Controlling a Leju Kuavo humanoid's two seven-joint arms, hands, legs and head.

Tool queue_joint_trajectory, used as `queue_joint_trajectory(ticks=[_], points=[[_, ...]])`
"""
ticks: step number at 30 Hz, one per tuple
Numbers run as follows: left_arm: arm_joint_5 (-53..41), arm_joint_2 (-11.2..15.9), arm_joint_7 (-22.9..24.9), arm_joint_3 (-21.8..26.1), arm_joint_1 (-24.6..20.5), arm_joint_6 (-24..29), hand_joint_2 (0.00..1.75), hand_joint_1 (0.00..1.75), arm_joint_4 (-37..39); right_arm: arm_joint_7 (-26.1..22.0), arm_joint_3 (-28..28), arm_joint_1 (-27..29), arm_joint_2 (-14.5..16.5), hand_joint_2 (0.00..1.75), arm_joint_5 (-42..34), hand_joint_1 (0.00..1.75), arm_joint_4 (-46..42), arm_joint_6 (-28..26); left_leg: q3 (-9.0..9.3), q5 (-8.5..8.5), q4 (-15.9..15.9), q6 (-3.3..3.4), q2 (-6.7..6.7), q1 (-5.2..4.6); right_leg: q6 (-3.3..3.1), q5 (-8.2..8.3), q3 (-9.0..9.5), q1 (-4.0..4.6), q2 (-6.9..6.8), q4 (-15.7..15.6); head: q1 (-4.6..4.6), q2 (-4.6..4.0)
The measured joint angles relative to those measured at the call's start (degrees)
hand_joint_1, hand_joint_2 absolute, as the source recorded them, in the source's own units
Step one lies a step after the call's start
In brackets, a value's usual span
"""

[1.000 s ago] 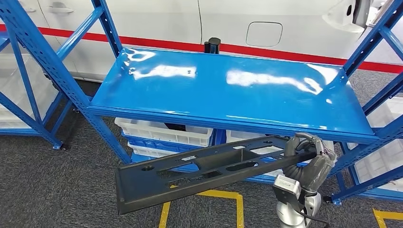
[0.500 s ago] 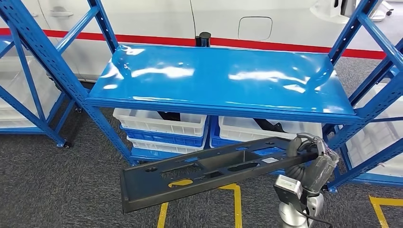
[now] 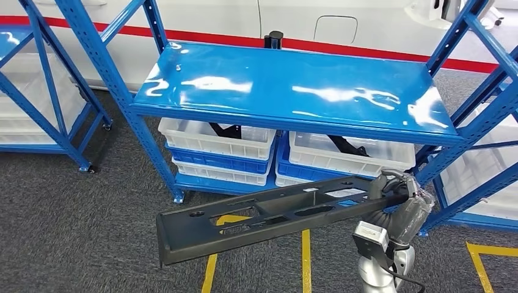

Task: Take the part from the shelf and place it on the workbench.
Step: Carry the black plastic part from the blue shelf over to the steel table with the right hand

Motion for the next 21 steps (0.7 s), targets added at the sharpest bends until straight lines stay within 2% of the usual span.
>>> queue_joint_trajectory(ticks=[1,2,3,4,5,6,7,8,9,10,11,12,13,14,16,17,18,19,20,21], points=[[0.0,0.0,0.0,0.0,0.0,0.0,0.00,0.00,0.0,0.0,0.0,-0.1,-0.1,1.75,-0.1,1.75,0.2,0.0,-0.94,0.75,0.1,0.14,0.07,-0.06,-0.16,-2.29,-0.90,0.01,0.04,3.8,0.11,0.00],[0.0,0.0,0.0,0.0,0.0,0.0,0.00,0.00,0.0,0.0,0.0,-0.3,-0.3,1.75,-0.3,1.75,0.5,0.0,-1.90,1.48,0.1,0.16,0.12,-0.12,-0.02,-3.53,-1.28,0.01,0.04,7.0,0.10,0.01],[-0.1,0.0,0.0,0.0,0.0,0.0,0.00,0.00,0.0,0.0,0.0,-0.4,-0.4,1.75,-0.5,1.75,0.7,0.0,-2.88,2.20,0.1,0.13,0.16,-0.18,0.38,-3.64,-0.95,0.01,0.04,8.8,0.10,0.01],[-0.2,0.0,0.0,0.0,0.0,0.0,0.00,0.00,0.0,0.0,0.0,-0.4,-0.6,1.75,-0.8,1.75,0.9,0.0,-3.82,2.91,0.2,0.06,0.17,-0.22,0.93,-2.75,0.30,0.01,0.04,8.6,0.11,0.01],[-0.3,0.0,0.0,0.0,0.0,-0.1,0.00,0.00,0.0,0.0,0.0,-0.5,-0.8,1.75,-1.1,1.75,1.1,0.0,-4.70,3.60,0.3,-0.07,0.17,-0.22,1.41,-1.52,2.48,0.01,0.04,6.6,0.11,0.01],[-0.4,0.0,0.0,0.0,0.0,-0.1,0.00,0.00,0.0,0.0,0.0,-0.6,-1.0,1.75,-1.6,1.75,1.3,0.0,-5.45,4.24,0.4,-0.27,0.14,-0.23,1.62,-0.64,5.54,0.01,0.04,2.8,0.11,0.01],[-0.5,0.1,0.0,0.0,0.0,-0.1,0.00,0.00,0.0,0.0,0.0,-0.7,-1.3,1.75,-2.0,1.75,1.4,0.0,-6.07,4.80,0.6,-0.50,0.11,-0.36,1.57,-0.42,9.09,0.14,0.05,-2.0,0.16,0.01],[-0.5,0.1,0.0,0.0,0.0,-0.2,0.00,0.00,0.0,0.0,0.0,-0.9,-1.5,1.75,-2.6,1.75,1.6,0.0,-6.50,5.38,0.8,-0.77,0.11,-0.49,1.25,-0.83,11.86,0.29,0.09,-6.1,0.12,0.00],[-0.5,0.1,0.0,0.0,0.0,-0.2,0.00,0.00,0.0,0.0,-0.1,-1.1,-1.7,1.75,-3.2,1.75,1.7,0.0,-6.77,5.99,0.9,-1.03,0.13,-0.60,0.88,-1.36,13.65,0.45,0.14,-8.9,0.08,0.00],[-0.5,0.1,-0.1,0.0,0.0,-0.2,0.00,0.00,0.0,0.0,-0.1,-1.2,-1.8,1.75,-3.7,1.75,2.0,0.0,-6.94,6.57,0.9,-1.30,0.15,-0.68,0.51,-1.63,14.29,0.65,0.19,-10.3,0.03,0.00],[-0.4,0.1,-0.1,0.0,0.1,-0.3,0.00,0.00,0.0,0.0,-0.1,-1.2,-2.0,1.75,-4.2,1.75,2.3,0.0,-7.07,7.07,0.9,-1.61,0.14,-0.61,0.05,-1.48,13.87,0.44,0.21,-10.3,-0.09,0.00],[-0.4,0.2,-0.1,-0.1,0.1,-0.3,0.00,0.00,0.0,0.0,-0.2,-1.2,-2.1,1.75,-4.6,1.75,2.6,0.0,-7.29,6.72,1.1,-1.96,0.07,-0.46,-0.37,-1.00,13.41,0.23,0.14,-10.1,-0.12,0.01],[-0.4,0.2,-0.1,-0.1,0.2,-0.2,0.00,0.00,0.0,0.0,-0.2,-1.2,-2.2,1.75,-4.8,1.75,3.0,0.0,-7.68,5.22,2.1,-2.34,-0.04,-0.30,-0.98,-0.43,12.89,0.01,0.04,-10.0,-0.17,0.00],[-0.5,0.2,-0.1,-0.1,0.3,-0.2,0.00,0.00,0.0,0.0,-0.3,-1.3,-2.3,1.75,-5.0,1.75,3.4,0.0,-8.33,2.60,4.3,-2.71,-0.15,-0.13,-1.54,0.25,12.25,-0.25,-0.06,-10.0,-0.26,-0.01],[-0.8,0.2,-0.1,-0.1,0.3,-0.3,0.00,0.00,0.0,0.0,-0.3,-1.3,-2.4,1.75,-5.2,1.75,3.9,0.0,-9.98,-3.72,11.5,-3.38,-0.26,0.16,-2.15,1.68,10.73,-0.16,-0.18,-9.9,-0.43,-0.01],[-0.9,0.3,0.0,-0.2,0.3,-0.3,0.00,0.00,0.0,0.0,-0.4,-1.3,-2.5,1.75,-5.2,1.75,4.1,0.0,-10.55,-5.49,15.2,-3.66,-0.27,0.29,-2.16,2.42,9.88,-0.13,-0.22,-9.8,-0.48,0.00],[-1.0,0.3,0.0,-0.2,0.3,-0.3,0.00,0.00,0.0,0.0,-0.4,-1.1,-2.6,1.75,-5.3,1.75,4.3,0.0,-10.52,-5.74,17.7,-3.87,-0.27,0.43,-2.05,3.11,8.96,-0.12,-0.24,-9.6,-0.49,0.00],[-1.0,0.3,0.0,-0.2,0.3,-0.4,0.00,0.00,0.0,0.0,-0.4,-1.0,-2.6,1.75,-5.3,1.75,4.5,0.0,-9.61,-4.75,18.3,-3.99,-0.26,0.58,-1.86,3.71,7.98,-0.15,-0.26,-9.3,-0.50,0.00],[-1.0,0.3,0.0,-0.3,0.3,-0.4,0.00,0.00,0.0,0.0,-0.5,-0.9,-2.7,1.75,-5.3,1.75,4.6,0.0,-7.71,-3.23,16.8,-4.01,-0.26,0.73,-1.63,4.19,6.93,-0.20,-0.25,-8.9,-0.50,0.01],[-1.0,0.3,0.0,-0.3,0.2,-0.5,0.00,0.00,0.0,0.0,-0.5,-0.9,-2.7,1.75,-5.3,1.75,4.7,0.0,-4.82,-2.10,13.4,-3.94,-0.30,0.87,-1.35,4.56,5.97,-0.25,-0.24,-8.3,-0.52,0.00]])
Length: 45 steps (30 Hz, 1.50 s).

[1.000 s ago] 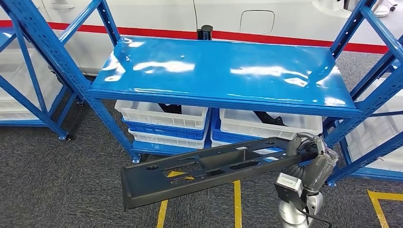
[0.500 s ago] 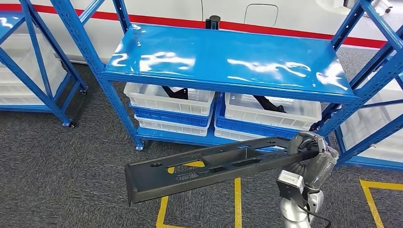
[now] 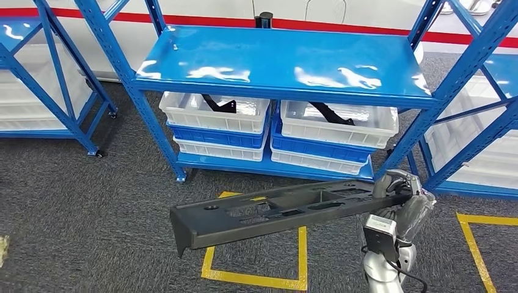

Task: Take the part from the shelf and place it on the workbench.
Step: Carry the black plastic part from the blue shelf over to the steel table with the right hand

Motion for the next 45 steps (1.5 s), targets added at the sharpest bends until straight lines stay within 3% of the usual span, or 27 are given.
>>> queue_joint_trajectory(ticks=[2,4,6,7,8,10,11,12,14,16,18,19,21,22,24,26,27,29,31,33,34,37,38,40,42,44,45], points=[[0.0,0.0,0.0,-0.1,-0.1,-0.1,0.00,0.00,0.0,0.0,-0.1,0.1,-0.1,1.75,0.0,1.75,0.1,0.0,5.67,-0.36,-7.9,0.41,-0.19,-0.03,0.70,0.58,-1.43,0.09,-0.01,0.9,0.04,0.01],[-0.1,0.0,0.0,-0.1,-0.2,-0.1,0.00,0.00,0.0,0.0,-0.2,0.0,-0.1,1.75,0.0,1.75,0.1,0.0,7.58,-1.51,-11.6,1.09,-0.33,-0.44,1.56,1.35,-2.16,0.16,-0.12,1.3,0.09,0.00],[-0.1,0.0,0.0,-0.2,-0.1,-0.1,0.00,0.00,0.0,0.0,-0.3,0.1,-0.2,1.75,0.1,1.75,0.2,0.0,6.63,-0.69,-12.0,2.21,-0.12,-0.69,2.34,1.85,-2.78,0.07,-0.15,1.4,0.08,0.00],[-0.1,0.0,0.0,-0.2,-0.1,-0.1,0.00,0.00,0.0,0.0,-0.3,0.1,-0.2,1.75,0.2,1.75,0.2,0.0,5.99,-0.03,-12.2,2.87,0.02,-0.69,2.42,1.10,-3.30,0.03,-0.08,2.1,0.13,0.00],[-0.1,0.0,0.0,-0.3,-0.1,-0.1,0.00,0.00,0.0,0.0,-0.4,0.1,-0.3,1.75,0.4,1.75,0.3,0.0,5.21,0.73,-12.4,3.42,0.19,-0.63,2.27,-0.62,-4.12,0.06,0.01,3.7,0.23,0.00],[-0.1,0.0,0.0,-0.3,-0.2,0.0,0.00,0.00,0.0,0.0,-0.5,0.0,-0.3,1.75,1.1,1.75,0.4,0.0,3.48,2.25,-12.4,3.99,0.37,-0.62,1.68,-5.89,-6.13,0.06,0.15,10.1,0.45,-0.01],[-0.1,0.0,0.0,-0.3,-0.2,0.1,0.00,0.00,0.0,0.0,-0.6,0.0,-0.3,1.75,1.5,1.75,0.4,0.0,2.53,3.08,-12.4,4.03,0.44,-0.66,1.72,-7.88,-6.92,0.05,0.20,13.8,0.51,0.00],[-0.2,0.0,0.0,-0.3,-0.2,0.2,0.00,0.00,0.0,0.0,-0.7,-0.1,-0.3,1.75,2.0,1.75,0.5,0.0,1.53,3.92,-12.4,4.00,0.49,-0.69,2.09,-8.70,-7.12,0.02,0.22,16.6,0.51,-0.01],[-0.4,0.0,0.0,-0.3,-0.1,0.3,0.00,0.00,0.0,0.0,-1.2,-0.1,-0.3,1.75,2.7,1.75,0.7,0.0,-0.50,5.57,-12.3,3.75,0.54,-0.69,3.41,-6.94,-4.95,-0.12,0.23,16.9,0.52,-0.01],[-0.8,-0.1,0.0,-0.4,-0.1,0.3,0.00,0.00,0.0,0.0,-1.6,-0.3,-0.1,1.75,3.1,1.75,0.7,0.0,-2.28,7.09,-12.1,3.23,0.51,-0.73,4.15,-5.04,1.05,-0.26,0.22,9.7,0.56,0.00],[-1.0,-0.2,0.0,-0.4,-0.1,0.3,0.00,0.00,0.0,0.0,-1.9,-0.6,0.1,1.75,3.3,1.75,0.7,0.0,-3.25,8.46,-11.9,2.54,0.50,-0.89,3.37,-5.83,6.30,0.04,0.38,1.6,0.47,0.00],[-1.0,-0.2,0.0,-0.4,-0.1,0.3,0.00,0.00,0.0,0.0,-2.0,-0.6,0.2,1.75,3.4,1.75,0.7,0.0,-3.40,9.12,-12.0,2.20,0.49,-0.94,2.76,-6.39,7.32,0.29,0.46,-0.2,0.38,0.00],[-1.0,-0.2,-0.1,-0.4,0.0,0.3,0.00,0.00,0.0,0.0,-2.3,-0.6,0.3,1.75,3.4,1.75,0.7,0.0,-3.55,10.10,-12.2,1.51,0.46,-0.73,1.54,-5.94,6.56,0.27,0.46,-0.3,0.18,0.00],[-1.0,-0.1,0.0,-0.4,0.0,0.3,0.00,0.00,0.1,0.0,-2.4,-0.6,0.4,1.75,3.4,1.75,0.7,0.0,-3.81,9.36,-11.9,1.16,0.41,-0.55,0.90,-5.38,6.03,0.13,0.39,-0.1,0.14,0.01],[-1.0,-0.1,0.0,-0.4,0.1,0.4,0.00,0.00,0.1,0.0,-2.5,-0.6,0.6,1.75,3.4,1.75,0.8,0.0,-4.86,4.40,-8.2,0.54,0.26,-0.27,-0.30,-3.92,4.65,-0.21,0.21,-0.1,0.09,0.00],[-1.1,-0.1,0.0,-0.4,0.1,0.5,0.00,0.00,0.1,0.0,-2.6,-0.6,0.8,1.75,3.3,1.75,0.8,0.0,-6.20,-1.57,-0.9,0.04,0.10,-0.23,-0.80,-2.41,2.99,-0.01,0.12,0.0,0.06,-0.01],[-1.1,-0.1,0.0,-0.4,0.1,0.5,0.00,0.00,0.1,0.0,-2.7,-0.6,0.8,1.75,3.3,1.75,0.8,0.0,-6.45,-2.80,2.4,-0.12,0.05,-0.21,-0.78,-1.66,2.10,0.07,0.10,0.1,0.05,-0.01],[-1.1,-0.1,0.1,-0.4,0.1,0.6,0.00,0.00,0.2,0.0,-2.8,-0.6,0.9,1.75,3.5,1.75,0.8,0.0,-4.86,-1.52,4.6,-0.18,0.05,-0.16,-0.55,-0.29,0.20,0.15,0.10,0.5,0.04,-0.02],[-1.1,-0.1,0.1,-0.4,0.0,0.7,0.00,0.00,0.2,0.0,-3.1,-0.5,0.9,1.75,3.7,1.75,0.8,0.0,0.54,0.39,-1.2,0.12,-0.02,-0.14,-0.08,0.68,-1.66,0.13,0.14,1.2,0.02,-0.01],[-1.1,-0.1,0.0,-0.4,-0.1,0.7,0.00,0.00,0.2,0.0,-3.5,-0.5,0.9,1.75,3.8,1.75,0.8,0.0,5.83,-0.53,-8.9,0.79,-0.23,-0.35,0.65,1.47,-2.78,0.25,0.11,1.6,0.09,-0.01],[-1.1,-0.1,-0.1,-0.4,-0.1,0.7,0.00,0.00,0.2,0.0,-3.7,-0.5,1.0,1.75,3.8,1.75,0.8,0.0,6.93,-1.26,-10.9,1.20,-0.34,-0.56,1.07,1.89,-3.00,0.26,0.05,1.6,0.08,0.00],[-1.1,-0.1,-0.1,-0.4,0.0,0.8,0.00,0.00,0.2,0.0,-4.4,0.3,1.1,1.75,3.2,1.75,0.7,0.0,6.35,-0.11,-12.0,2.69,-0.21,-0.96,2.16,2.68,-3.56,0.21,0.01,1.6,-0.01,-0.01],[-1.1,-0.1,-0.1,-0.4,0.0,0.8,0.00,0.00,0.2,0.0,-4.6,0.7,1.1,1.75,3.1,1.75,0.6,0.0,5.71,0.65,-12.3,3.23,-0.06,-0.90,2.12,1.68,-4.14,0.22,0.07,2.4,0.10,-0.01],[-1.2,-0.2,0.0,-0.4,0.0,0.8,0.00,0.00,0.3,0.0,-5.1,1.6,1.1,1.75,3.1,1.75,0.3,0.0,4.13,2.23,-12.5,3.89,0.20,-0.80,1.49,-2.81,-5.99,0.22,0.21,7.3,0.31,-0.01],[-1.2,-0.3,0.0,-0.4,0.0,0.8,0.00,0.00,0.3,0.0,-5.2,2.1,1.2,1.75,3.0,1.75,0.2,0.0,2.29,3.78,-12.5,4.05,0.34,-0.86,1.27,-7.12,-7.64,0.24,0.27,14.5,0.52,0.00],[-1.2,-0.3,0.0,-0.4,0.1,0.9,0.00,0.00,0.3,0.0,-5.3,2.4,1.2,1.75,2.8,1.75,0.2,0.0,0.32,5.34,-12.4,3.89,0.50,-0.88,2.15,-7.42,-6.66,0.15,0.29,17.4,0.61,0.01],[-1.2,-0.3,0.0,-0.4,0.1,0.9,0.00,0.00,0.3,0.0,-5.3,2.4,1.2,1.75,2.7,1.75,0.2,0.0,-0.62,6.08,-12.3,3.73,0.55,-0.85,2.75,-6.29,-4.63,0.08,0.29,15.6,0.61,0.00]])
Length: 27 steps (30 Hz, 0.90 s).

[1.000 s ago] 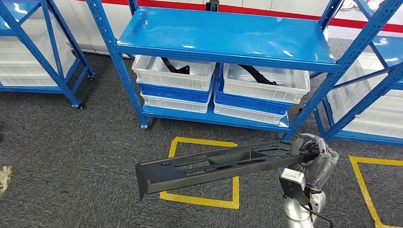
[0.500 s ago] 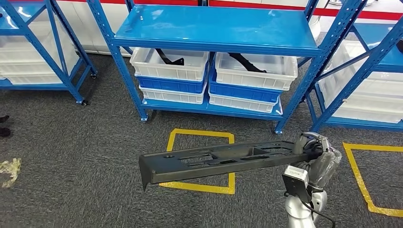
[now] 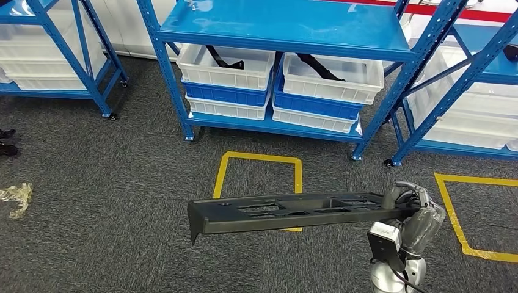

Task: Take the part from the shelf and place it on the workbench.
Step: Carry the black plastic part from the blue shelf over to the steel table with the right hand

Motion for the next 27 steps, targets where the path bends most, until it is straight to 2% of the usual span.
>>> queue_joint_trajectory(ticks=[1,2,3,4,5,7,8,9,11,12,13,14,15,16,18,19,20,22,23,24,25,27], points=[[0.0,0.0,0.0,0.0,0.0,0.0,0.00,0.00,0.0,0.0,0.0,0.0,0.0,1.75,-0.1,1.75,0.0,0.0,-0.80,0.72,0.1,-0.21,0.02,0.02,0.46,1.14,2.93,-0.08,0.00,-3.5,0.02,0.00],[0.0,-0.1,0.0,0.0,0.0,0.0,0.00,0.00,0.0,0.0,0.0,-0.1,0.0,1.75,-0.1,1.75,0.0,0.0,-1.48,1.39,0.1,-0.51,0.00,-0.04,0.55,1.46,6.35,-0.07,0.00,-8.2,0.04,0.00],[0.0,-0.1,0.0,0.0,0.0,0.0,0.00,0.00,0.0,0.0,-0.1,-0.1,0.0,1.75,-0.1,1.75,0.0,0.0,-1.90,2.08,0.1,-0.84,-0.03,-0.11,0.27,1.42,9.01,0.08,0.07,-12.1,-0.08,0.00],[0.0,-0.1,0.0,0.0,0.0,0.0,0.00,0.00,0.0,0.0,-0.1,-0.1,0.0,1.75,-0.1,1.75,0.0,0.0,-2.11,2.73,0.0,-1.17,-0.04,-0.17,-0.18,1.04,10.59,0.25,0.13,-14.9,-0.11,0.00],[0.0,-0.1,0.0,0.0,0.0,0.0,0.00,0.00,0.0,0.0,-0.1,-0.1,0.0,1.75,-0.2,1.75,0.0,0.0,-2.20,3.38,-0.1,-1.51,-0.04,-0.19,-0.73,0.70,11.10,0.51,0.19,-16.1,-0.21,0.00],[0.0,-0.1,0.0,0.0,0.1,0.1,0.00,0.00,0.0,0.0,-0.2,-0.2,0.0,1.75,-0.2,1.75,0.1,0.0,-2.39,4.11,-0.4,-2.19,-0.12,0.00,-1.81,1.51,10.06,0.39,0.16,-16.1,-0.28,-0.01],[0.0,-0.1,0.0,0.0,0.1,0.1,0.00,0.00,0.0,0.0,-0.2,-0.4,0.0,1.75,-0.2,1.75,0.1,0.0,-2.76,3.11,0.2,-2.50,-0.22,0.15,-2.47,2.11,9.52,0.20,0.08,-16.0,-0.33,-0.01],[0.0,-0.1,0.0,0.0,0.2,0.1,0.00,0.00,0.0,0.0,-0.3,-0.6,0.0,1.75,-0.3,1.75,0.2,0.0,-3.37,0.88,1.9,-2.80,-0.34,0.27,-3.08,2.83,8.89,-0.04,0.01,-16.0,-0.36,0.00],[0.0,-0.1,0.0,0.0,0.2,0.2,0.00,0.00,0.0,0.0,-0.3,-0.9,0.1,1.75,-0.3,1.75,0.2,0.0,-5.13,-5.73,8.9,-3.27,-0.50,0.45,-3.77,4.29,7.47,-0.13,-0.08,-16.0,-0.47,-0.01],[0.0,-0.1,0.0,0.0,0.2,0.2,0.00,0.00,0.0,0.0,-0.4,-0.9,0.1,1.75,-0.3,1.75,0.2,0.0,-5.86,-8.15,13.0,-3.47,-0.53,0.49,-3.81,5.03,6.65,-0.09,-0.10,-15.9,-0.51,-0.01],[-0.1,-0.1,-0.1,0.0,0.2,0.1,0.00,0.00,0.0,0.0,-0.4,-0.9,0.1,1.75,-0.3,1.75,0.2,0.0,-6.05,-9.21,16.0,-3.61,-0.53,0.54,-3.73,5.71,5.81,-0.05,-0.11,-15.7,-0.51,-0.02],[-0.2,-0.1,-0.1,0.0,0.2,0.1,0.00,0.00,0.0,0.0,-0.5,-0.8,0.1,1.75,-0.5,1.75,0.2,0.0,-5.37,-8.97,17.2,-3.65,-0.53,0.58,-3.60,6.32,4.91,-0.02,-0.12,-15.6,-0.52,-0.02],[-0.2,0.0,-0.1,0.0,0.2,0.1,0.00,0.00,0.0,0.0,-0.5,-0.6,0.1,1.75,-0.6,1.75,0.2,0.0,-3.54,-7.86,16.2,-3.58,-0.52,0.61,-3.40,6.87,4.05,-0.01,-0.12,-15.5,-0.52,-0.01],[-0.3,0.0,-0.1,0.0,0.2,0.0,0.00,0.00,0.0,0.0,-0.6,-0.4,0.1,1.75,-0.7,1.75,0.2,0.0,-0.71,-6.61,13.1,-3.43,-0.54,0.64,-3.18,7.33,3.31,-0.01,-0.11,-15.3,-0.54,0.00],[-0.4,0.1,-0.1,0.0,0.1,0.0,0.00,0.00,0.0,0.0,-0.7,0.0,0.1,1.75,-0.9,1.75,0.1,0.0,5.51,-6.17,4.6,-2.99,-0.72,0.54,-2.52,8.18,2.17,0.14,-0.12,-15.1,-0.49,0.00],[-0.5,0.2,-0.2,0.0,0.1,0.0,0.00,0.00,0.0,0.0,-0.7,0.0,0.1,1.75,-0.9,1.75,0.1,0.0,7.39,-6.57,1.6,-2.78,-0.82,0.39,-2.12,8.64,1.82,0.23,-0.17,-15.0,-0.45,0.00],[-0.5,0.2,-0.2,0.0,0.1,0.0,0.00,0.00,0.0,0.0,-0.8,0.1,0.1,1.75,-0.9,1.75,0.0,0.0,8.21,-7.04,-0.1,-2.57,-0.91,0.18,-1.66,9.08,1.54,0.26,-0.22,-15.0,-0.42,0.00],[-0.5,0.3,-0.1,0.0,0.1,0.1,0.00,0.00,0.0,0.0,-0.8,0.1,0.1,1.75,-1.1,1.75,0.0,0.0,7.86,-6.51,-0.8,-1.79,-0.80,-0.04,-0.85,9.78,1.14,0.19,-0.29,-15.0,-0.40,0.01],[-0.5,0.3,-0.1,0.1,0.1,0.1,0.00,0.00,0.0,0.0,-0.8,0.2,0.1,1.75,-1.1,1.75,0.0,0.0,7.47,-6.00,-1.0,-1.20,-0.66,-0.05,-0.71,9.30,0.62,0.16,-0.23,-14.5,-0.40,0.01],[-0.5,0.3,0.0,0.1,0.1,0.2,0.00,0.00,0.0,0.0,-0.8,0.3,0.1,1.75,-1.2,1.75,0.0,0.0,6.94,-5.37,-1.1,-0.60,-0.50,0.00,-0.84,7.95,-0.15,0.17,-0.17,-13.1,-0.30,0.01],[-0.5,0.3,0.0,0.1,0.1,0.3,0.00,0.00,0.0,0.0,-0.8,0.3,0.1,1.75,-1.3,1.75,0.0,0.0,6.28,-4.69,-1.3,-0.14,-0.34,0.07,-1.11,5.77,-1.26,0.19,-0.09,-10.4,-0.21,0.00],[-0.5,0.3,0.0,0.1,0.1,0.4,0.00,0.00,0.0,0.0,-0.8,0.4,0.1,1.75,-1.3,1.75,0.0,0.0,4.72,-3.48,-1.2,0.22,-0.19,-0.09,-1.47,1.01,-3.54,0.18,-0.01,-2.7,-0.01,0.00]])
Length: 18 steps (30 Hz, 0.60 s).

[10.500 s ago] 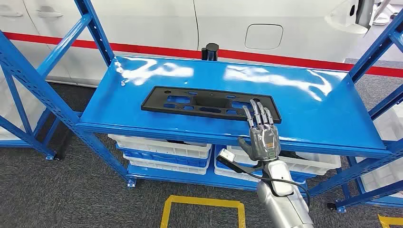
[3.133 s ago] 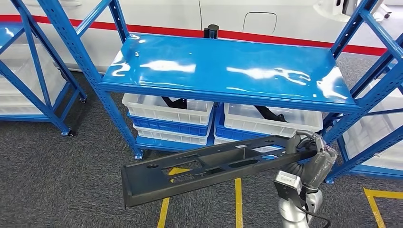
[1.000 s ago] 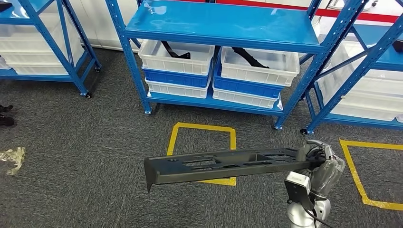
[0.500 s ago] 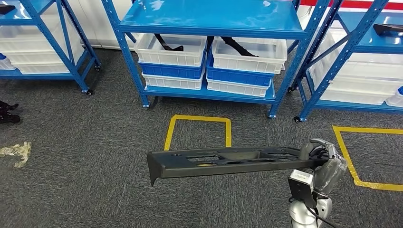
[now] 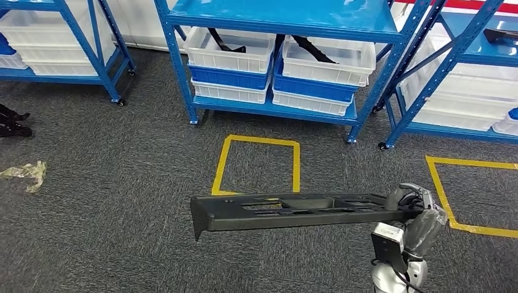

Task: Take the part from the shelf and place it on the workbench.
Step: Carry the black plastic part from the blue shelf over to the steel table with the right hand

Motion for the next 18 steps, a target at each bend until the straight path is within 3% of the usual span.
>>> queue_joint_trajectory(ticks=[1,2,3,5,7,8,10,11,13,15,16,17,18], points=[[0.0,0.0,0.0,0.0,0.0,0.0,0.00,0.00,0.0,0.0,0.0,0.0,0.0,1.75,0.0,1.75,0.0,0.0,-0.80,0.59,0.0,0.01,0.05,-0.06,0.19,-1.33,-0.54,0.00,0.01,3.3,0.00,0.00],[0.0,0.0,0.0,0.0,0.0,0.0,0.00,0.00,0.0,0.0,0.0,0.1,0.0,1.75,0.0,1.75,0.0,0.0,-1.59,1.15,0.1,-0.04,0.10,-0.11,0.59,-1.55,-0.15,0.00,0.01,4.8,0.01,0.00],[0.0,0.0,0.0,0.0,0.0,0.1,0.00,0.00,0.0,0.0,0.0,0.1,0.0,1.75,0.0,1.75,0.0,0.0,-2.32,1.68,0.2,-0.12,0.13,-0.13,1.11,-0.80,1.34,0.00,0.01,4.1,0.02,-0.01],[0.0,0.0,0.0,0.0,0.0,0.1,0.00,0.00,0.0,0.0,0.0,0.0,0.0,1.75,-0.1,1.75,0.0,0.0,-3.58,2.66,0.5,-0.47,0.13,-0.14,1.71,1.24,7.16,0.00,0.00,-3.5,0.02,-0.01],[0.0,0.0,0.0,0.0,0.0,0.1,0.00,0.00,0.0,0.0,0.0,-0.1,0.0,1.75,0.0,1.75,0.0,0.0,-4.30,3.59,0.6,-1.02,0.11,-0.29,1.13,1.27,12.55,0.31,0.07,-11.8,-0.04,0.01],[0.0,0.0,0.0,0.0,0.0,0.1,0.00,0.00,0.0,0.0,0.0,-0.1,0.0,1.75,0.0,1.75,0.0,0.0,-4.46,4.06,0.6,-1.28,0.11,-0.35,0.65,0.83,13.61,0.50,0.13,-13.8,-0.08,0.01],[0.0,0.0,0.0,0.0,0.1,0.1,0.00,0.00,0.0,0.0,0.0,0.0,0.0,1.75,0.0,1.75,0.0,0.0,-4.69,4.86,0.5,-1.82,0.09,-0.38,-0.21,1.15,13.27,0.45,0.15,-14.2,-0.13,0.01],[0.0,0.0,0.1,0.0,0.1,0.2,0.00,0.00,0.0,0.0,0.0,0.0,0.0,1.75,0.0,1.75,0.0,0.0,-4.99,4.38,0.9,-2.14,0.00,-0.30,-0.74,1.58,12.80,0.22,0.09,-14.2,-0.14,0.01],[0.0,0.0,0.1,0.1,0.2,0.2,0.00,0.00,0.0,0.0,-0.1,-0.1,0.0,1.75,0.0,1.75,0.0,0.0,-6.17,0.28,4.1,-2.91,-0.21,-0.06,-1.97,2.76,11.85,-0.28,-0.08,-14.2,-0.27,0.01],[0.0,0.0,0.1,0.1,0.2,0.2,0.00,0.00,0.0,0.0,-0.1,-0.1,0.1,1.75,0.0,1.75,0.0,0.0,-7.96,-5.69,11.4,-3.61,-0.32,0.21,-2.49,3.88,10.57,-0.22,-0.15,-14.0,-0.39,0.01],[-0.1,0.1,0.0,0.1,0.2,0.3,0.00,0.00,0.0,0.0,-0.1,0.0,0.2,1.75,0.0,1.75,0.0,0.0,-8.64,-7.16,15.2,-3.87,-0.34,0.35,-2.44,4.39,9.80,-0.20,-0.15,-13.9,-0.41,0.00],[-0.1,0.1,0.0,0.2,0.2,0.3,0.00,0.00,0.0,0.0,-0.2,0.1,0.2,1.75,0.0,1.75,0.0,0.0,-8.75,-7.24,17.7,-4.08,-0.33,0.49,-2.33,4.84,8.99,-0.19,-0.16,-13.7,-0.41,0.00],[-0.1,0.1,-0.1,0.2,0.2,0.4,0.00,0.00,0.0,0.0,-0.2,0.1,0.2,1.75,0.0,1.75,0.0,0.0,-7.95,-6.04,18.2,-4.21,-0.32,0.67,-2.18,5.22,8.22,-0.22,-0.15,-13.5,-0.42,0.00]])
